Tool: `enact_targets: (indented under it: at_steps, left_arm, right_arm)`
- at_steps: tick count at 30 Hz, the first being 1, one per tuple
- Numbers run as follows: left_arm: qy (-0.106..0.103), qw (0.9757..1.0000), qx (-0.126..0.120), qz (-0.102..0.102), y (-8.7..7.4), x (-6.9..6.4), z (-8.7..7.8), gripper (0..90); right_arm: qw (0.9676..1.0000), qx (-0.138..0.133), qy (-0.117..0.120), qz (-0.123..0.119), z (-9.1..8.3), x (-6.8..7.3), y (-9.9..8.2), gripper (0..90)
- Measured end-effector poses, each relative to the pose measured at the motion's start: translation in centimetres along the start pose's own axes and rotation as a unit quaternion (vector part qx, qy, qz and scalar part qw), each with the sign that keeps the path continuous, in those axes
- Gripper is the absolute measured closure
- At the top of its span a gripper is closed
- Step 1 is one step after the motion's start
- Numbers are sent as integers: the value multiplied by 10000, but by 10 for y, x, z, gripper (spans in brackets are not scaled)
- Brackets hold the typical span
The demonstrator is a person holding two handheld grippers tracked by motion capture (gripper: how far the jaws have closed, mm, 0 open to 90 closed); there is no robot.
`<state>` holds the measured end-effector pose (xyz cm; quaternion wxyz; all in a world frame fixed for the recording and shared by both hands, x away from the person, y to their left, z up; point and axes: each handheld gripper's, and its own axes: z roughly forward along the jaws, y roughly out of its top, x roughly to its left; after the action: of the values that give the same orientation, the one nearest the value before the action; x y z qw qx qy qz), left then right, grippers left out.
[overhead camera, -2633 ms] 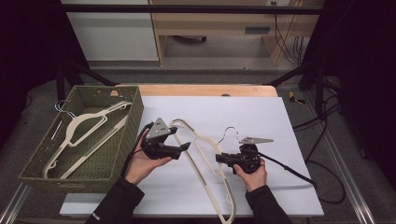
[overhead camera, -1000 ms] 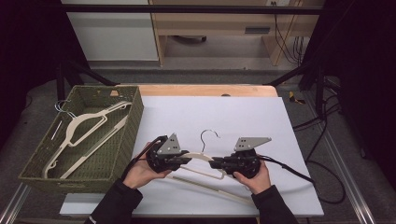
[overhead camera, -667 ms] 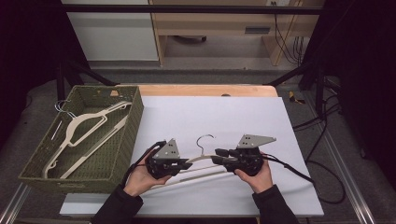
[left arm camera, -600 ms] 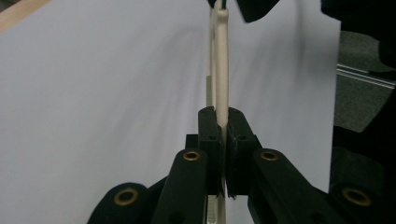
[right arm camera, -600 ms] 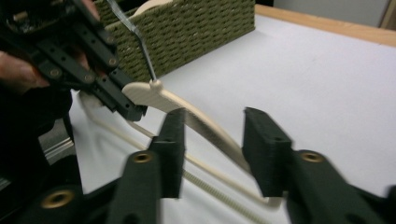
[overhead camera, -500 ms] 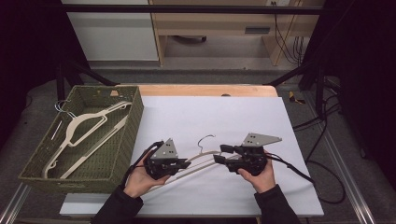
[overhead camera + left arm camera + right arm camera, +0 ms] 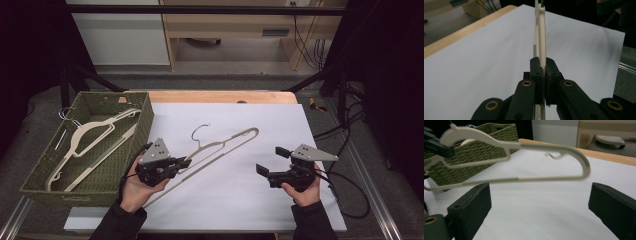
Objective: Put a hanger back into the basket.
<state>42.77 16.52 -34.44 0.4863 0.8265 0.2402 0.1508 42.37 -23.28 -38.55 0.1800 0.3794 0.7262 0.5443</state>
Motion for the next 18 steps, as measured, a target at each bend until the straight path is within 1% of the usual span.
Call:
enact_targets:
  at_steps: [2, 3, 8, 11, 14, 16, 18]
  left_arm:
    - [75, 9999, -101, 6, 5, 1, -8, 868]
    - [108, 9999, -131, -7, 7, 2, -12, 868]
    - [230, 9995, -197, 23, 21, 11, -30, 868]
    - [230, 9994, -241, -25, 29, 20, -40, 868]
    - [288, 9991, -291, -51, 35, 31, -52, 868]
    - [323, 9990, -305, -111, 38, 40, -61, 868]
    - [381, 9987, -311, -123, 40, 45, -67, 869]
  right_arm:
    - [10000, -6, -88, 13, -3, -4, -3, 29]
    - [9998, -29, -163, 57, -4, -5, -4, 28]
    - [9997, -47, -241, 92, -8, -10, -7, 23]
    - [9995, -45, -287, 126, -9, -10, -8, 19]
    - [9994, -51, -313, 112, -11, -10, -8, 16]
    - [9994, -59, -321, 100, -12, -10, -8, 15]
    - [9994, -68, -335, 81, -14, -11, -8, 15]
